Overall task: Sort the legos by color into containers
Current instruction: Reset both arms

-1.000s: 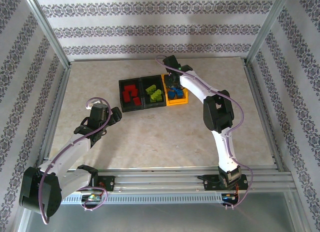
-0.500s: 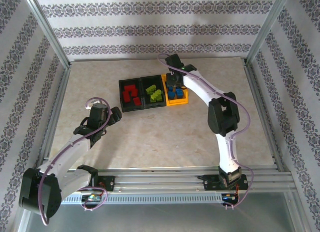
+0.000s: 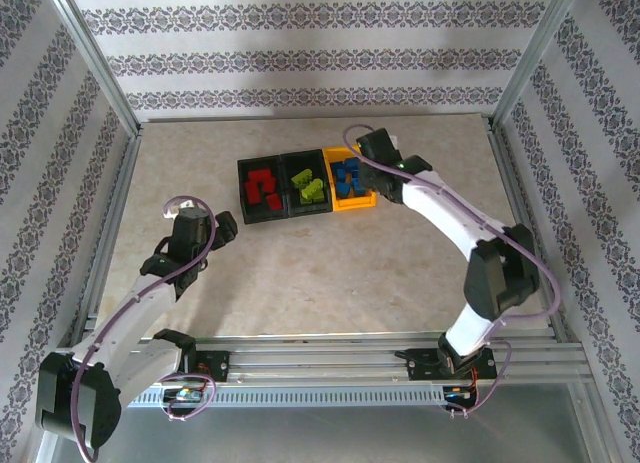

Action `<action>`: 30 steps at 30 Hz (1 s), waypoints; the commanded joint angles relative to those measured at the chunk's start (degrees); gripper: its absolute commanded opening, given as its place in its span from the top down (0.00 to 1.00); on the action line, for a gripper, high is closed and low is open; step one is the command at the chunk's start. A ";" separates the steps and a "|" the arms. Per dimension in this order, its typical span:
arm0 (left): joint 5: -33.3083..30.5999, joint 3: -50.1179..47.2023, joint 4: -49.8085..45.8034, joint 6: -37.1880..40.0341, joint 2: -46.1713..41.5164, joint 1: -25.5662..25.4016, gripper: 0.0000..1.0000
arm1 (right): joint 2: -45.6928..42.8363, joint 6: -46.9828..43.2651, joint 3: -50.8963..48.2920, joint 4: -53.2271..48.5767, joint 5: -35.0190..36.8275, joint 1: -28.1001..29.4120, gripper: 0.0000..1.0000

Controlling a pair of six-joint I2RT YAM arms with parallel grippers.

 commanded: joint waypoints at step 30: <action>-16.02 -2.15 -0.04 16.19 -10.90 4.86 0.01 | -38.10 2.64 -34.28 5.25 16.78 -12.22 0.02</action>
